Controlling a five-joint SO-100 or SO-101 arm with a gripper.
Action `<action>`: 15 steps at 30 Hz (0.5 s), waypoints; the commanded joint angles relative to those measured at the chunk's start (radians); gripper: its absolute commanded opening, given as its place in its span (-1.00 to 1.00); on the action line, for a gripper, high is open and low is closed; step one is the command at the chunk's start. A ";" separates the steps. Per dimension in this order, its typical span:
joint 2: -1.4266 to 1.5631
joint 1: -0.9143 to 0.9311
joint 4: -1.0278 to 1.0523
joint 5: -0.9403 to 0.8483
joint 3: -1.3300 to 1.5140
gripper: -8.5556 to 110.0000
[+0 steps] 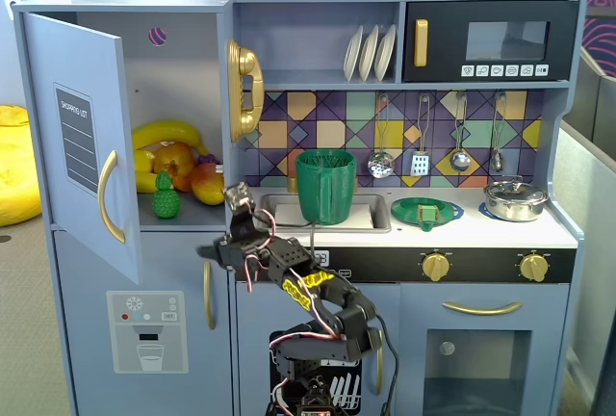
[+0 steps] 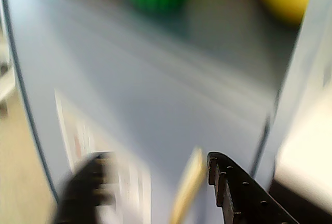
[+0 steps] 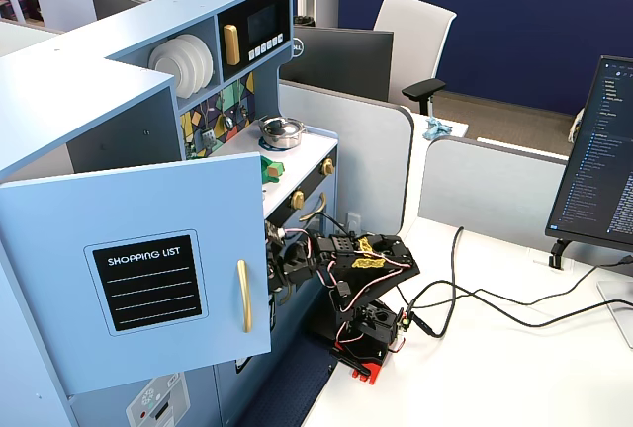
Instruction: Pick up the green pineapple from the left cabinet and place it in the green recipient
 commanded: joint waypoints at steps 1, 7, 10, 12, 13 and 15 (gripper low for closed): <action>-0.103 0.017 -0.121 0.018 -0.137 -0.41; -0.256 0.000 -0.296 -0.083 -0.201 -0.34; -0.331 0.006 -0.364 -0.115 -0.258 -0.33; -0.377 0.017 -0.388 -0.110 -0.305 -0.32; -0.397 0.025 -0.394 -0.106 -0.327 -0.32; -0.436 0.038 -0.403 -0.095 -0.362 -0.32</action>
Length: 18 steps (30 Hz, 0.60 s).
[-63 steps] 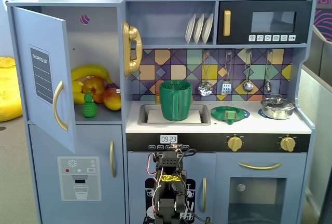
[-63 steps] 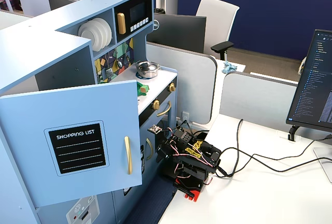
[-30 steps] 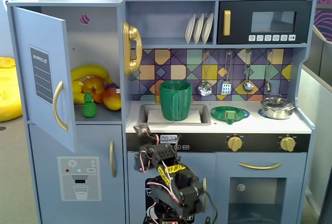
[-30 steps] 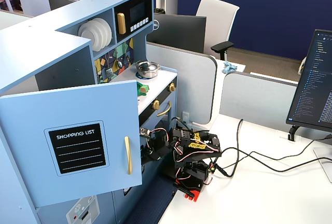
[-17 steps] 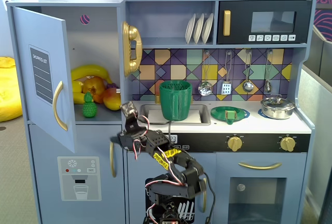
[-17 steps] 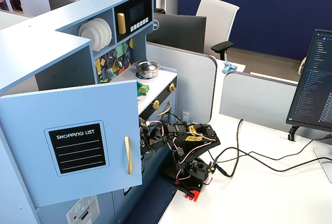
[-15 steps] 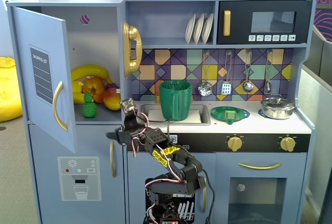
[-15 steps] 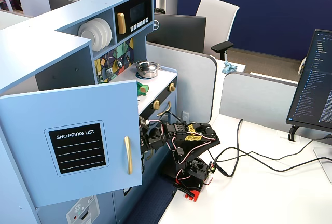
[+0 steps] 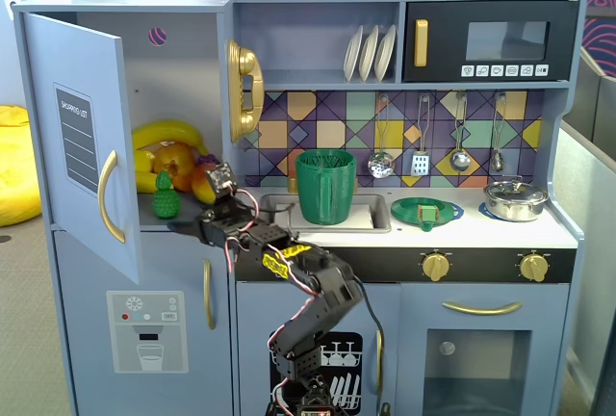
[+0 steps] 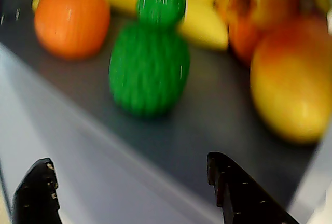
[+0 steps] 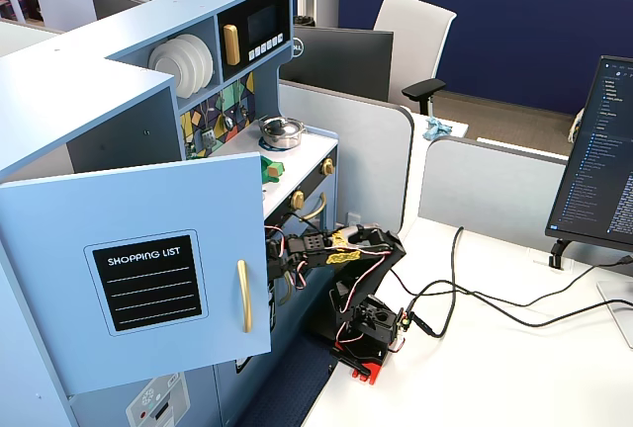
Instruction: Pick up the green pineapple from the left cabinet and place it in the green recipient
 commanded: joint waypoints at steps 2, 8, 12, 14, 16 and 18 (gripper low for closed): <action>-0.089 0.043 -0.080 0.002 -0.155 -0.32; -0.192 0.066 -0.124 0.029 -0.201 -0.30; -0.247 0.061 -0.153 0.077 -0.239 -0.28; -0.268 0.051 -0.167 0.098 -0.258 -0.27; -0.288 0.040 -0.183 0.123 -0.278 -0.26; -0.307 0.029 -0.195 0.138 -0.296 -0.26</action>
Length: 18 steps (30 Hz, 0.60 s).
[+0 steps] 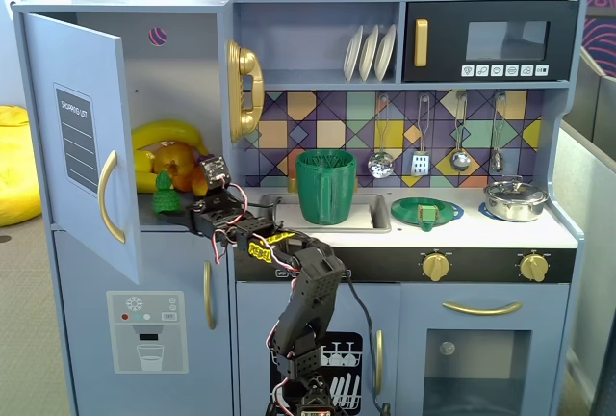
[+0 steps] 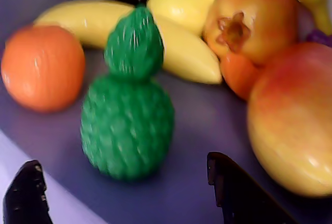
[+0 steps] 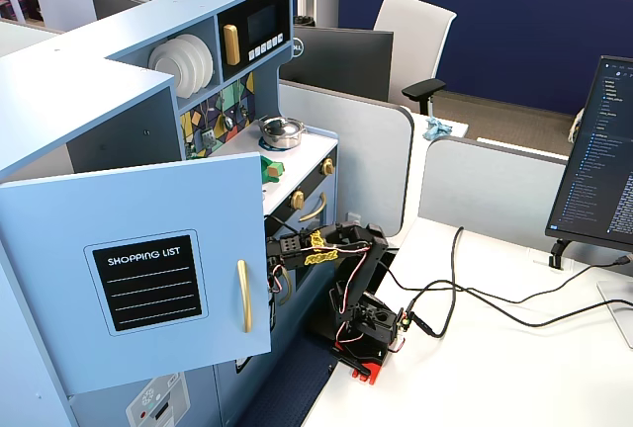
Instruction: Pick up the green pineapple from the left cabinet and place it in the green recipient
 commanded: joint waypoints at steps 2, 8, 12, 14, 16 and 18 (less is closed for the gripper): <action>-0.031 -0.020 -0.049 0.041 -0.123 -0.26; -0.063 -0.052 -0.054 0.031 -0.140 -0.28; -0.084 -0.063 -0.060 0.025 -0.144 -0.29; -0.100 -0.069 -0.060 0.026 -0.158 -0.29; -0.118 -0.074 -0.061 0.028 -0.181 -0.29; -0.140 -0.078 -0.063 0.023 -0.204 -0.30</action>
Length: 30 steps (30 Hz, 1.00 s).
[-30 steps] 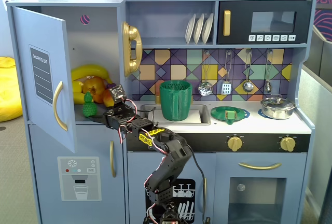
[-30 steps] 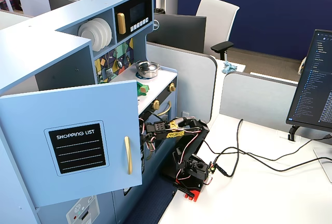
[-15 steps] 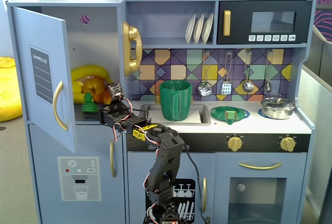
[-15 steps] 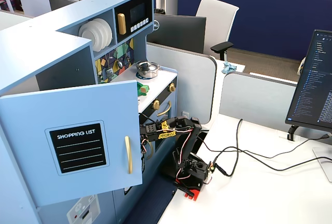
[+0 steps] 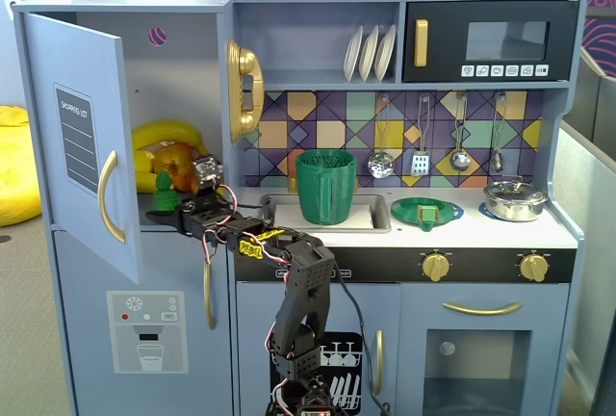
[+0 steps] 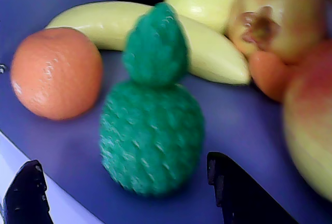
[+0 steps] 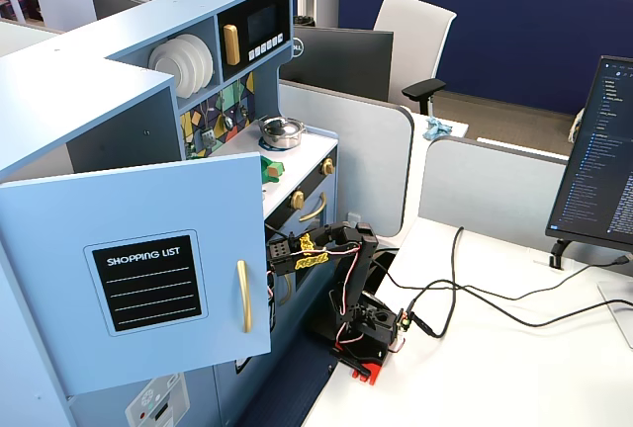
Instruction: Pick up the green pineapple from the left cabinet and place it in the green recipient
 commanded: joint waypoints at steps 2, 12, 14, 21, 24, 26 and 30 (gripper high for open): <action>-0.028 -0.020 -0.038 -0.008 -0.127 -0.30; -0.121 0.002 -0.044 -0.021 -0.213 -0.30; -0.140 0.003 -0.044 -0.021 -0.235 -0.31; -0.229 0.008 -0.048 -0.020 -0.325 -0.31; -0.279 0.014 -0.044 -0.014 -0.383 -0.31; -0.318 0.017 -0.043 -0.023 -0.425 -0.33; -0.347 0.021 -0.035 -0.015 -0.465 -0.51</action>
